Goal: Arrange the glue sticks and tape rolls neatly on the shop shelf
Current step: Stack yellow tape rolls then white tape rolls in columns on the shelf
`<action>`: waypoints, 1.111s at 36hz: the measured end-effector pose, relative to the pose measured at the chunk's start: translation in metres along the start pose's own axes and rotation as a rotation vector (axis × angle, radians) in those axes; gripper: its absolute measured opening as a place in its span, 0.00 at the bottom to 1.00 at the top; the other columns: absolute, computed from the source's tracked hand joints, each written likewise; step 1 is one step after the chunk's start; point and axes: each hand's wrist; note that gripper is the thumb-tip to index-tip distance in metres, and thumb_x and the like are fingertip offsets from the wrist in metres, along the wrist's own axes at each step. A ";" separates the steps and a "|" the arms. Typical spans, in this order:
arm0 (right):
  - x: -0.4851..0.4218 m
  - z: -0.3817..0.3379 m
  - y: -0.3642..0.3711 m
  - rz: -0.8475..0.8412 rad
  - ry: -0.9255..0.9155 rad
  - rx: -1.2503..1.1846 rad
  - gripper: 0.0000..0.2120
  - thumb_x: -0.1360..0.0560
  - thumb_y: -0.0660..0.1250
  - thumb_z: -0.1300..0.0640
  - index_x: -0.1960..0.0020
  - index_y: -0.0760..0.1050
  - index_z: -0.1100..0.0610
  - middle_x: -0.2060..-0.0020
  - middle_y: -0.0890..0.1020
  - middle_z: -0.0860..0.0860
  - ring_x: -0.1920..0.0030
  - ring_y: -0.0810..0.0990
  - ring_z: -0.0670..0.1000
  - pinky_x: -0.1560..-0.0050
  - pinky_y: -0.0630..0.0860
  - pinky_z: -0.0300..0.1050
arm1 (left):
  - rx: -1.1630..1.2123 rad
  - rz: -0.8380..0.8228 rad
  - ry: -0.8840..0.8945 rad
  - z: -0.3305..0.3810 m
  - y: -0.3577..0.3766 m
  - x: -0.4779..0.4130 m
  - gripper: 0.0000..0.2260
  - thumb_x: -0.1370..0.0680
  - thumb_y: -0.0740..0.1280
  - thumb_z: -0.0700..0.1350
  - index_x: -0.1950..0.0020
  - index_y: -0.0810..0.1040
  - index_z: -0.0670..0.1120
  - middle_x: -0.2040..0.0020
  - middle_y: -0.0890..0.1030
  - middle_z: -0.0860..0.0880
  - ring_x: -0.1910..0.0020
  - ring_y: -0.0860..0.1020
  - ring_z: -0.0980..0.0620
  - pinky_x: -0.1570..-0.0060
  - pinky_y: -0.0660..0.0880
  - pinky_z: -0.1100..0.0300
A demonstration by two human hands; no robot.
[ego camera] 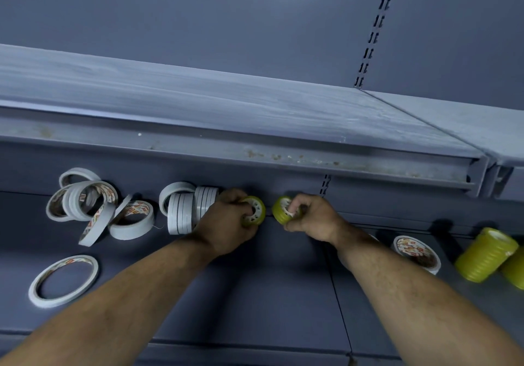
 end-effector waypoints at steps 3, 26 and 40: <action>0.007 -0.002 -0.001 0.019 0.016 -0.057 0.14 0.36 0.82 0.59 0.57 0.79 0.52 0.57 0.82 0.48 0.58 0.80 0.47 0.57 0.76 0.38 | -0.008 -0.014 -0.012 0.003 -0.003 0.001 0.07 0.31 0.77 0.47 0.59 0.84 0.45 0.46 0.75 0.49 0.46 0.74 0.52 0.45 0.68 0.68; 0.139 0.048 -0.063 0.228 0.346 -0.578 0.05 0.17 0.62 0.60 0.46 0.75 0.53 0.53 0.82 0.55 0.50 0.85 0.64 0.51 0.82 0.50 | 0.319 -0.212 -0.063 0.123 0.068 0.009 0.14 0.27 0.72 0.53 0.67 0.76 0.47 0.63 0.78 0.52 0.63 0.78 0.53 0.61 0.74 0.58; 0.269 0.167 -0.197 0.366 0.364 -0.574 0.04 0.19 0.66 0.57 0.47 0.72 0.57 0.54 0.81 0.55 0.50 0.86 0.60 0.62 0.81 0.40 | 0.288 -0.176 0.079 0.312 0.154 0.018 0.13 0.30 0.75 0.53 0.65 0.78 0.45 0.69 0.73 0.52 0.71 0.70 0.54 0.72 0.64 0.69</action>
Point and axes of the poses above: each hand's wrist, its own x-axis away from the middle knuckle, its own y-axis out of the palm, z = x × y
